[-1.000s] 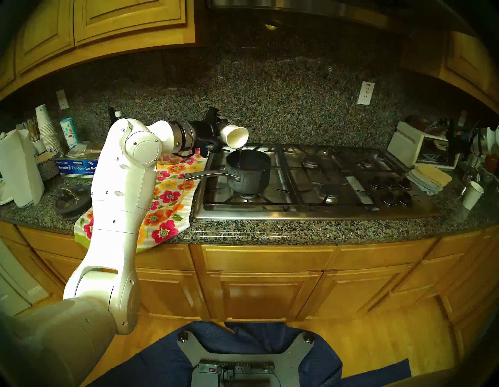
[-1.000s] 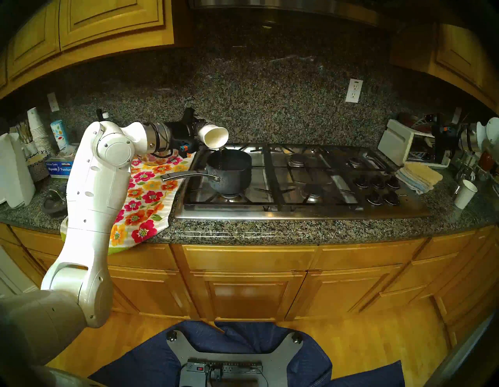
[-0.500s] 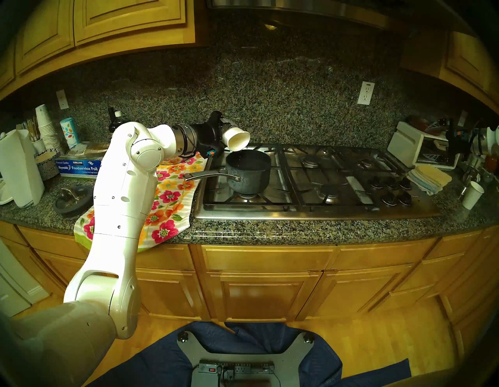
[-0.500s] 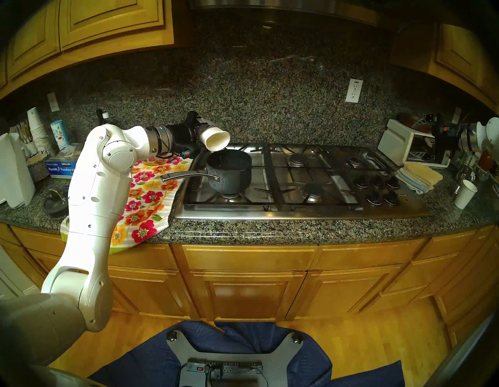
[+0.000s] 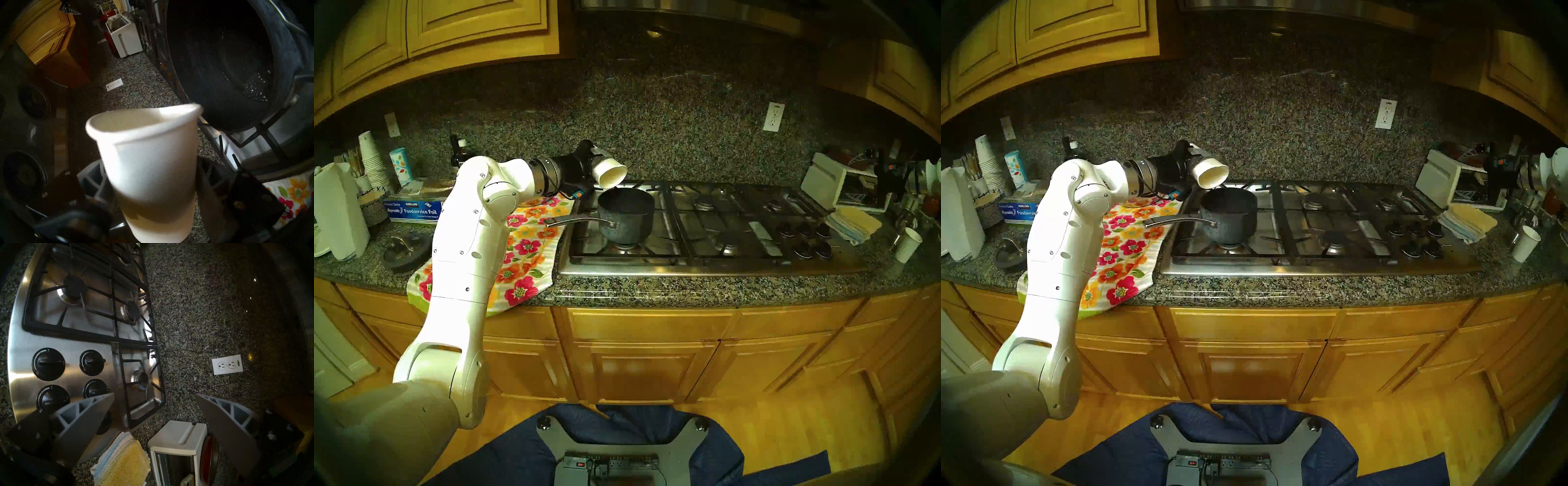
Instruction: Pick up the water cup, pour water into the pot, turn on the stove
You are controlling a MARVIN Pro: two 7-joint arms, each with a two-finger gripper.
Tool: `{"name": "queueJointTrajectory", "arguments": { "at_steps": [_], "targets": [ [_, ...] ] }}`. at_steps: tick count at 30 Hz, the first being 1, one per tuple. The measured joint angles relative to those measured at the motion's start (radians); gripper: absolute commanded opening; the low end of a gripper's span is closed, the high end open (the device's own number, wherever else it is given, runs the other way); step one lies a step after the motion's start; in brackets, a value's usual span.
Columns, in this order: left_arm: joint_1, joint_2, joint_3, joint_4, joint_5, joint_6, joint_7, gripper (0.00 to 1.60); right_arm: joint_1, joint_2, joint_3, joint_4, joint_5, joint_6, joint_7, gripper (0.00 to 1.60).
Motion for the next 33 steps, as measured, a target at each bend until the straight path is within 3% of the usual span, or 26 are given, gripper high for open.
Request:
{"name": "queueJointTrajectory", "arguments": {
  "at_steps": [7,15,33],
  "targets": [
    [0.004,-0.041,-0.04,0.006,-0.024,0.072,-0.014,0.72,0.0,0.0,0.0,0.0,0.0,0.0,0.0,1.6],
    [0.001,-0.085,-0.099,0.003,-0.089,0.149,-0.083,0.7,0.0,0.0,0.0,0.0,0.0,0.0,0.0,1.6],
    [-0.002,-0.151,-0.282,-0.11,-0.308,0.291,-0.292,0.75,-0.001,0.0,0.0,0.001,0.0,0.0,0.001,1.6]
  ]
}}
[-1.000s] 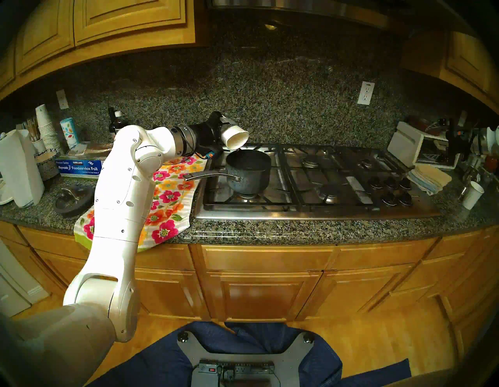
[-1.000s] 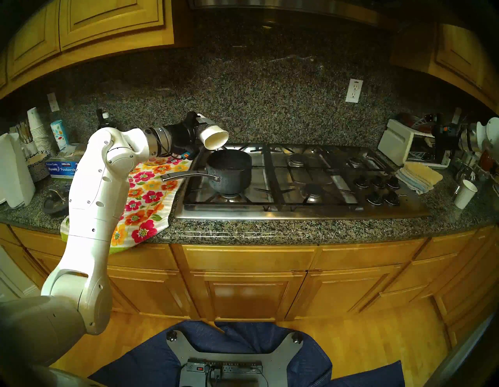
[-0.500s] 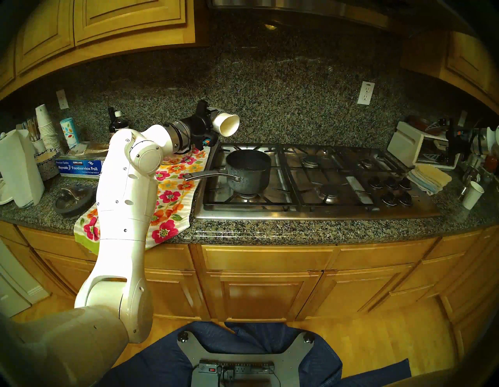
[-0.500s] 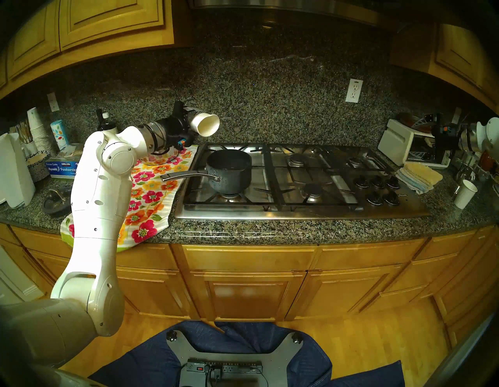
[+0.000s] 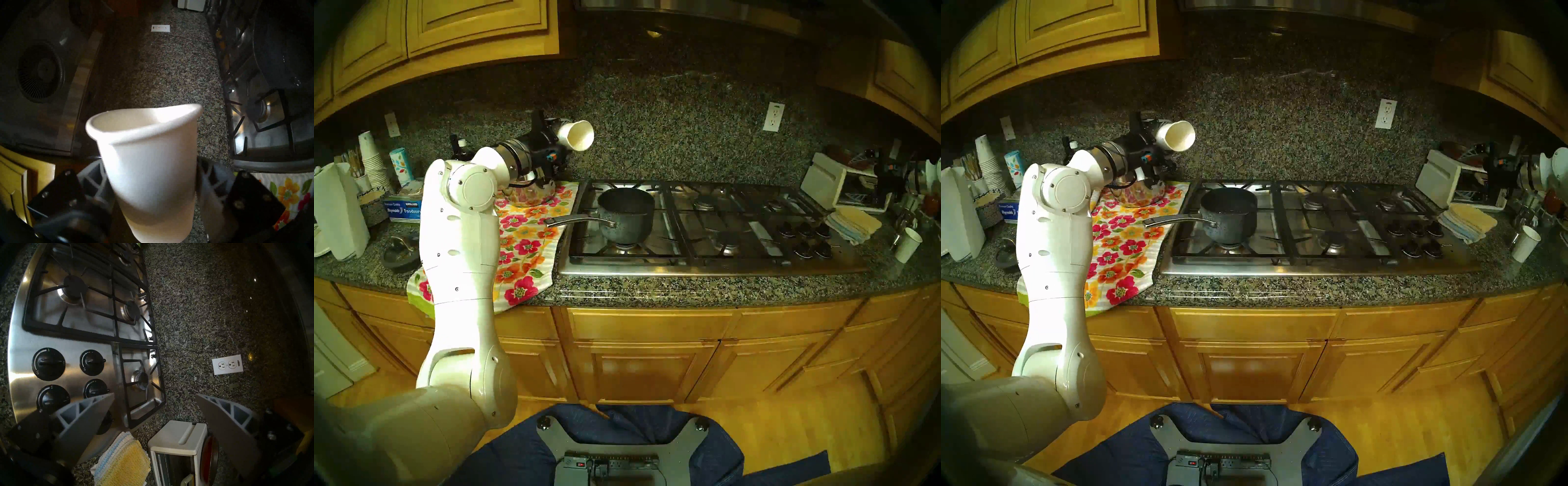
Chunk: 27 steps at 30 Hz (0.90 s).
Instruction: Pick up the water cup, pour water into the pot, turn on the stove
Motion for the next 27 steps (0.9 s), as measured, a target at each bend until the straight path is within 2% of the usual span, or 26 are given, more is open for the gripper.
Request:
{"name": "queueJointTrajectory", "arguments": {
  "at_steps": [8,12,18,23,27],
  "targets": [
    [0.018,-0.026,-0.086,-0.093,-0.144,0.054,-0.115,0.74,0.0,0.0,0.0,0.0,0.0,0.0,0.0,1.6],
    [0.04,-0.051,-0.14,-0.147,-0.24,0.117,-0.194,0.75,0.0,0.0,0.0,0.0,0.0,0.0,0.0,1.6],
    [0.06,-0.082,-0.213,-0.189,-0.344,0.221,-0.284,0.75,0.0,0.0,0.0,0.0,0.0,0.0,0.0,1.6],
    [0.071,-0.103,-0.274,-0.204,-0.418,0.309,-0.356,0.77,0.0,0.0,0.0,0.0,0.0,0.0,0.0,1.6],
    [0.079,-0.112,-0.31,-0.211,-0.454,0.353,-0.397,0.77,0.0,0.0,0.0,0.0,0.0,0.0,0.0,1.6]
  ]
}}
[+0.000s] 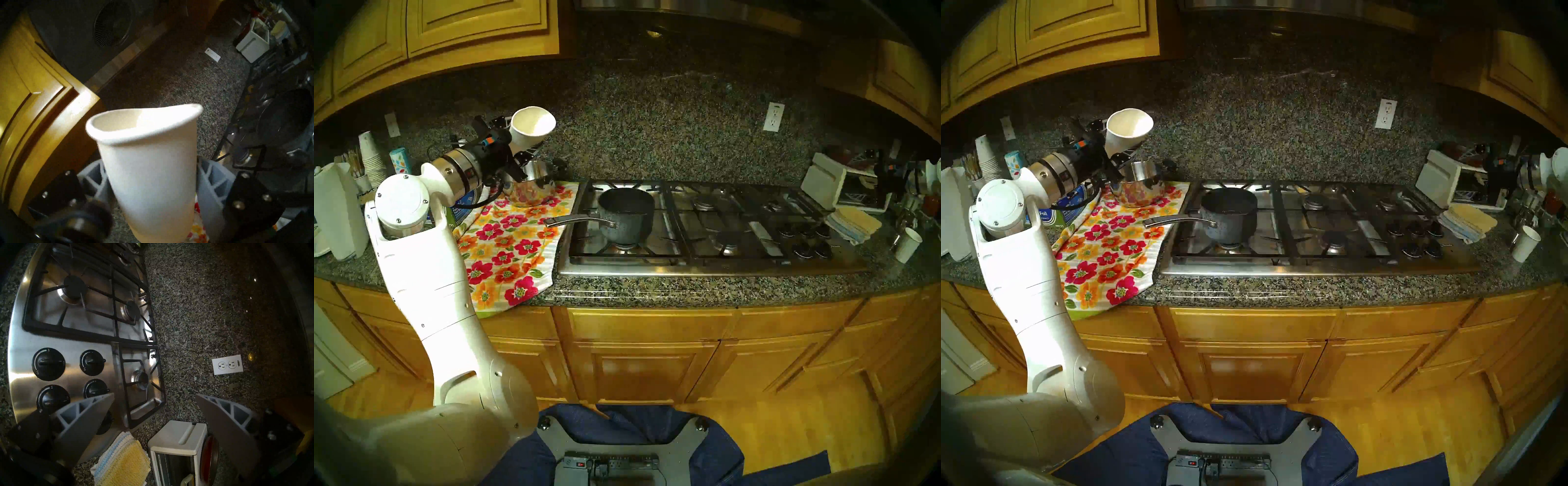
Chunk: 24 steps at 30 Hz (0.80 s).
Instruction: Pick up the water cup, pour water into the pot, turn on the stove
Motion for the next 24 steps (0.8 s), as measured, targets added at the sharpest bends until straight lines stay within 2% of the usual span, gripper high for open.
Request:
{"name": "queueJointTrajectory", "arguments": {
  "at_steps": [6,13,24],
  "targets": [
    [0.015,-0.011,-0.048,-0.003,-0.037,0.023,-0.035,0.78,0.0,0.0,0.0,0.0,0.0,0.0,0.0,1.6],
    [0.034,-0.02,-0.106,0.017,-0.068,0.008,-0.043,0.78,0.0,0.0,0.0,0.0,0.0,0.0,-0.001,1.6],
    [0.059,-0.041,-0.214,0.126,-0.123,-0.038,-0.018,0.78,0.0,0.0,0.0,0.0,0.0,0.0,-0.001,1.6]
  ]
}}
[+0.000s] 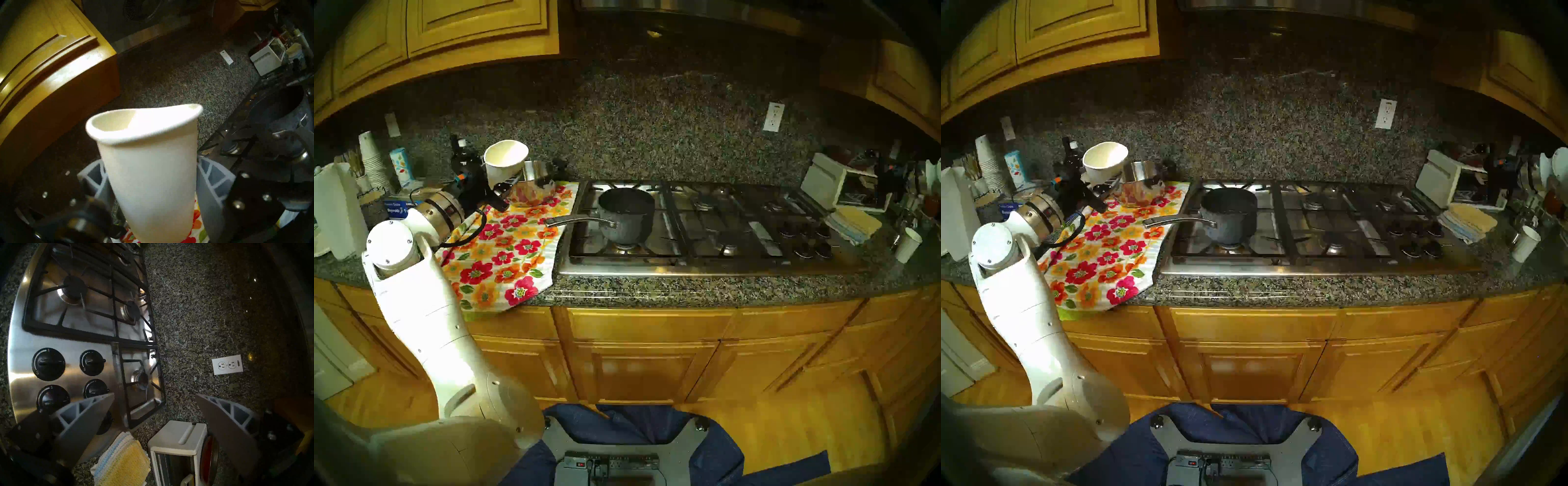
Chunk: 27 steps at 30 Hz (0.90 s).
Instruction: Pick up the water cup, pour water into the pot, turn on the stove
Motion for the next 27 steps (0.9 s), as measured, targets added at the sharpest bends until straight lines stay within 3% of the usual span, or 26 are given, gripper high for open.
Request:
{"name": "queueJointTrajectory", "arguments": {
  "at_steps": [6,16,27],
  "targets": [
    [-0.002,-0.005,-0.049,0.042,-0.028,0.052,-0.006,0.78,0.0,0.0,0.0,0.0,0.0,0.0,0.0,1.6],
    [0.001,0.001,-0.095,0.037,-0.051,0.157,-0.069,0.79,0.0,0.0,0.0,0.0,0.0,0.0,0.0,1.6],
    [0.029,0.01,-0.165,0.093,-0.074,0.147,-0.108,0.79,0.0,0.0,0.0,0.0,0.0,0.0,0.0,1.6]
  ]
}}
